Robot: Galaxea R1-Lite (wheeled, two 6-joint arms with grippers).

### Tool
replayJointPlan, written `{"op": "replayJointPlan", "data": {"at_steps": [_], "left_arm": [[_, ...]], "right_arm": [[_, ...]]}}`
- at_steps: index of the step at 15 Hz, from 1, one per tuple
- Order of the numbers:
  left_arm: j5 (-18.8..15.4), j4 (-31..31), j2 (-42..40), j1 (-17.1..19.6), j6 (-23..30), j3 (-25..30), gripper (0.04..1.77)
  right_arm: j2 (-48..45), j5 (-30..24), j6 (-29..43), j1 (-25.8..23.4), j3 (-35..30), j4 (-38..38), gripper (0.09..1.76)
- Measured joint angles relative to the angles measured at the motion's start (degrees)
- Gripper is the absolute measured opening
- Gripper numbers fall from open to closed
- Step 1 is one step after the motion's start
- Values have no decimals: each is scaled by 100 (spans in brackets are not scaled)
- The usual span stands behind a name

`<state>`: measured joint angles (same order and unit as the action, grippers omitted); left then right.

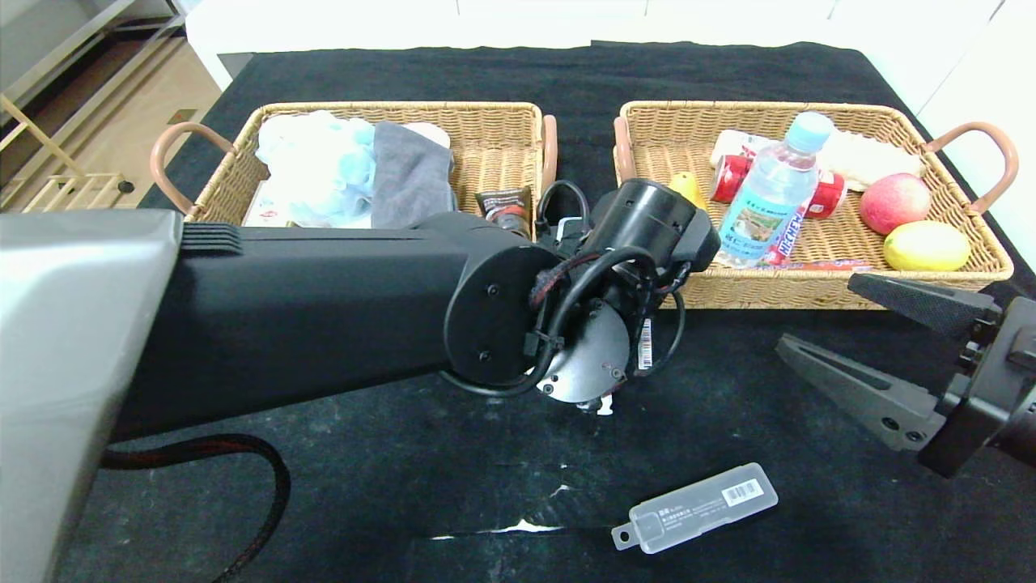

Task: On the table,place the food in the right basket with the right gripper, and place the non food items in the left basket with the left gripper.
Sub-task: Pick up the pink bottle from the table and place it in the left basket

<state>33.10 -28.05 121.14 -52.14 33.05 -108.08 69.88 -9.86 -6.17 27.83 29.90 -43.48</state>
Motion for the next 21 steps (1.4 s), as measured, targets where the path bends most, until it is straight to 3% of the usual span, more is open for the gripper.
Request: {"op": "replayJointPlan", "data": {"at_steps": [13,18,21], "left_arm": [[67,-9,-1078,-180,-76,306,84],[67,11,-1412,179,-199,356,84],[55,286,-1488,449,-574,299,84]], "right_arm": [[-23,9,-16,13,20,2,171],[-23,20,-28,50,5,7,171],[-15,20,-27,52,-9,5,171]]}}
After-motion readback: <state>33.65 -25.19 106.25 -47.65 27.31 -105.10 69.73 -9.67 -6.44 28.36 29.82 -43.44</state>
